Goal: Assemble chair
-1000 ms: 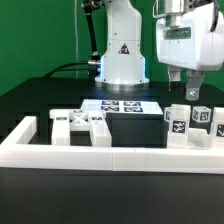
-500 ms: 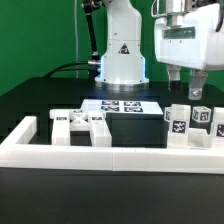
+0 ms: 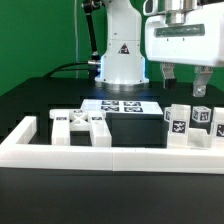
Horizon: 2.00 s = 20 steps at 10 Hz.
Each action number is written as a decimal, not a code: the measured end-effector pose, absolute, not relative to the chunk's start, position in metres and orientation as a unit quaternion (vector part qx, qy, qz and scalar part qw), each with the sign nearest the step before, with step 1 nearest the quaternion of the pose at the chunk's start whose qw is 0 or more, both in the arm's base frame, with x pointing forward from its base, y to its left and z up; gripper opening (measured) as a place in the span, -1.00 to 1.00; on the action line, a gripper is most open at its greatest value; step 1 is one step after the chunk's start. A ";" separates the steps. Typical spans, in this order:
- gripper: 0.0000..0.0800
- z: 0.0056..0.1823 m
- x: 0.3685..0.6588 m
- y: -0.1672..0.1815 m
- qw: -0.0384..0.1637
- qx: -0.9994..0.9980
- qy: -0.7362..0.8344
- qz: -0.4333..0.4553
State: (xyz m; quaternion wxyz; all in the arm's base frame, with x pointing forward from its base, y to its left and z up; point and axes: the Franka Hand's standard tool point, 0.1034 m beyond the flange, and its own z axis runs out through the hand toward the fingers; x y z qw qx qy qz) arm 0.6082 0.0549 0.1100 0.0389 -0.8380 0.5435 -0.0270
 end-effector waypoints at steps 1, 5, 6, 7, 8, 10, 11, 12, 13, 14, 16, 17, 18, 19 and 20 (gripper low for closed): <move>0.62 0.110 0.608 0.055 0.037 -0.862 0.504 -0.029; 0.62 0.108 0.609 0.043 0.023 -0.952 0.304 -0.041; 0.62 0.108 0.609 0.043 0.021 -0.958 0.282 -0.042; 0.62 0.107 0.609 0.042 0.019 -0.970 0.237 -0.042; 0.62 0.107 0.609 0.042 0.017 -0.978 0.203 -0.043; 0.62 0.105 0.608 0.052 0.007 -0.988 0.145 -0.050; 0.62 0.102 0.606 0.058 0.005 -0.991 0.121 -0.048; 0.62 0.100 0.605 0.056 0.004 -0.994 0.103 -0.046; 0.62 0.097 0.605 0.051 0.002 -0.993 0.105 -0.049; 0.62 0.096 0.606 0.046 0.001 -0.992 0.112 -0.054; 0.62 0.096 0.605 0.047 0.001 -0.992 0.112 -0.054; 0.62 0.095 0.605 0.046 0.001 -0.992 0.112 -0.053; 0.62 0.091 0.604 0.046 -0.001 -0.992 0.110 -0.059; 0.62 0.085 0.600 0.046 -0.004 -0.992 0.109 -0.061; 0.62 0.079 0.599 0.044 -0.007 -0.992 0.108 -0.067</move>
Offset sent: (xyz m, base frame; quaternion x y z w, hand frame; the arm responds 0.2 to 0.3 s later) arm 0.0046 0.0001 -0.0019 0.0263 -0.0251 -0.2750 0.9608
